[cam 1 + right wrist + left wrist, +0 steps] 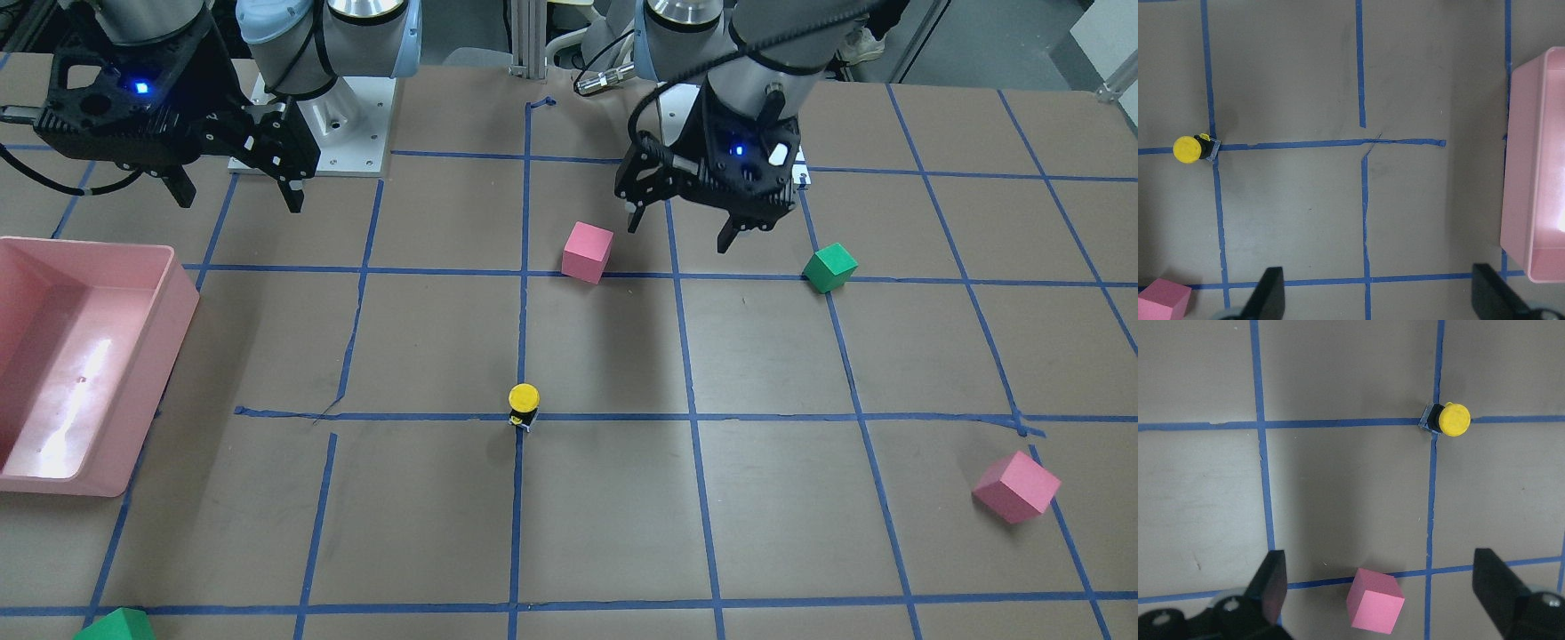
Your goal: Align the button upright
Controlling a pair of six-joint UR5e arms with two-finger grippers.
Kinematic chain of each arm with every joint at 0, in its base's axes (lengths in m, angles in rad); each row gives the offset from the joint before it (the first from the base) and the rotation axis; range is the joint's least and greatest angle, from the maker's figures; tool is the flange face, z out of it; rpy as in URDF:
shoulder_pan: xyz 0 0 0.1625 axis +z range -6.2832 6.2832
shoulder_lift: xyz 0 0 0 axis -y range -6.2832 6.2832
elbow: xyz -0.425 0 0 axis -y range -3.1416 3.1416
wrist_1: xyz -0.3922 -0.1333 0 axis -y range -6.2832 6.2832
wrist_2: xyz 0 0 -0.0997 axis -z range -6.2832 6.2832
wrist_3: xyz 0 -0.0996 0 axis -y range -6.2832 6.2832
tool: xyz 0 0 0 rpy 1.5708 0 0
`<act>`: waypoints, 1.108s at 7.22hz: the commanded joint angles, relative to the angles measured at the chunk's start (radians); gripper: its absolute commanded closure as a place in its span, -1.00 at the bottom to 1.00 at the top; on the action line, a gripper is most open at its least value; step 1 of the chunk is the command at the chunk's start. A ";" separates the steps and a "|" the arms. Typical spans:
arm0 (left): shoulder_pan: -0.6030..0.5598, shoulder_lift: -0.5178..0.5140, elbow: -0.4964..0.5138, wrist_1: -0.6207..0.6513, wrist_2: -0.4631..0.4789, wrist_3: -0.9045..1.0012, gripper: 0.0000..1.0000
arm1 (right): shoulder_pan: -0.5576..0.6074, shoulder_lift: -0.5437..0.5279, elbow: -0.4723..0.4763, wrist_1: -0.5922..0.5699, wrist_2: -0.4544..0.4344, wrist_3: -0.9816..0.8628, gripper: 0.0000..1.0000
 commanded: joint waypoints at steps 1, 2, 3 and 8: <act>-0.001 0.055 0.016 -0.132 0.007 -0.007 -1.00 | 0.000 -0.001 0.000 -0.044 0.001 -0.004 -1.00; -0.001 0.069 0.013 -0.137 -0.007 -0.005 -1.00 | 0.000 -0.007 -0.001 -0.044 0.002 -0.002 -1.00; -0.001 0.080 0.002 -0.136 -0.012 0.001 -1.00 | 0.002 -0.001 0.000 -0.044 0.002 -0.002 -1.00; 0.006 0.092 -0.002 -0.140 -0.010 0.161 -1.00 | -0.005 0.003 -0.015 -0.067 0.009 -0.004 -1.00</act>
